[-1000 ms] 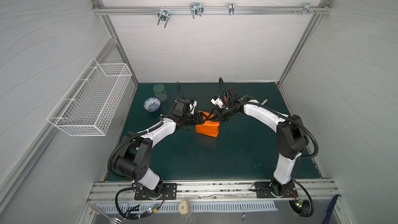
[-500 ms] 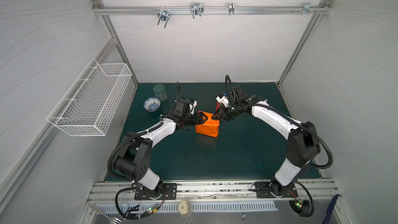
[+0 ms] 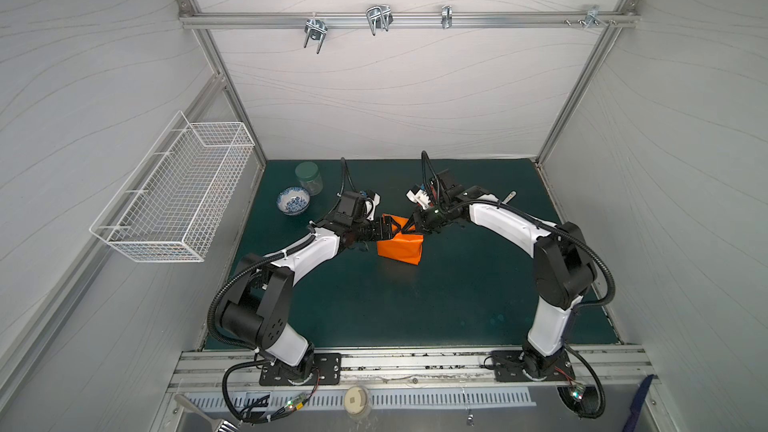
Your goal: Wrap the gift box in paper
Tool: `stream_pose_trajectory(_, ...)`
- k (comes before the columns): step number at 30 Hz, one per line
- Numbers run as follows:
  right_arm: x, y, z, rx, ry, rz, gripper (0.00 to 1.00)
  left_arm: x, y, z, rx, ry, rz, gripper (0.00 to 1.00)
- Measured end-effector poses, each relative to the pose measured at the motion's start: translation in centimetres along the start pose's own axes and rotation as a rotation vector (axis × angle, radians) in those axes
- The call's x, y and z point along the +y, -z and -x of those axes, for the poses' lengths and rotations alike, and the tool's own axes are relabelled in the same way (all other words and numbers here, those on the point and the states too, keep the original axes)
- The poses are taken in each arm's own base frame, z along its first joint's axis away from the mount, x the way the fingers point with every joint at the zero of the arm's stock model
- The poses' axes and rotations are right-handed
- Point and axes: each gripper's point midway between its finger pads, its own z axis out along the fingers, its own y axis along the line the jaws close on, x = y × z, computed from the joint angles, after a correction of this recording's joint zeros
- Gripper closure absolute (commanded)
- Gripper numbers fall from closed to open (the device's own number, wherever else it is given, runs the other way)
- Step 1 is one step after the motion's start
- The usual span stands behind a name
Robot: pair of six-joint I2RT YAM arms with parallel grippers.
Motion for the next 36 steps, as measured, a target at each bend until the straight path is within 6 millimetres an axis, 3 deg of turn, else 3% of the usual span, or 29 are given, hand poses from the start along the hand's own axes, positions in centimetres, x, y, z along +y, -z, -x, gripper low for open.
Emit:
stream_pose_trajectory(11, 0.0, 1.0, -2.6, -0.005, 0.034, 0.018, 0.93, 0.0, 0.1, -0.1, -0.002, -0.002, 0.008, 0.17)
stream_pose_trajectory(16, 0.1, 3.5, -5.0, -0.035, 0.072, 0.003, 0.74, 0.0, 0.3, 0.2, -0.003, 0.009, 0.025, 0.12)
stream_pose_trajectory(21, -0.6, 5.6, -6.5, -0.201, 0.230, -0.107, 0.55, 0.0, 1.3, 0.6, -0.014, 0.050, 0.056, 0.02)
stream_pose_trajectory(25, -2.1, 4.0, -7.4, -0.266, 0.326, -0.176, 0.39, -1.6, 4.3, 2.5, -0.112, 0.040, 0.046, 0.01)
stream_pose_trajectory(28, -3.5, 2.6, -6.9, -0.290, 0.354, -0.222, 0.36, -3.1, 7.6, 4.1, -0.234, 0.015, 0.007, 0.01)
stream_pose_trajectory(30, -4.1, 2.0, -5.9, -0.317, 0.368, -0.245, 0.35, -3.3, 8.9, 4.0, -0.284, 0.012, -0.012, 0.01)
stream_pose_trajectory(32, -4.6, 1.5, -5.0, -0.341, 0.382, -0.259, 0.35, -2.6, 8.5, 3.3, -0.277, 0.022, -0.010, 0.02)
stream_pose_trajectory(36, -4.8, 0.7, -3.9, -0.369, 0.407, -0.254, 0.37, -0.6, 5.3, 1.3, -0.162, 0.067, 0.010, 0.06)
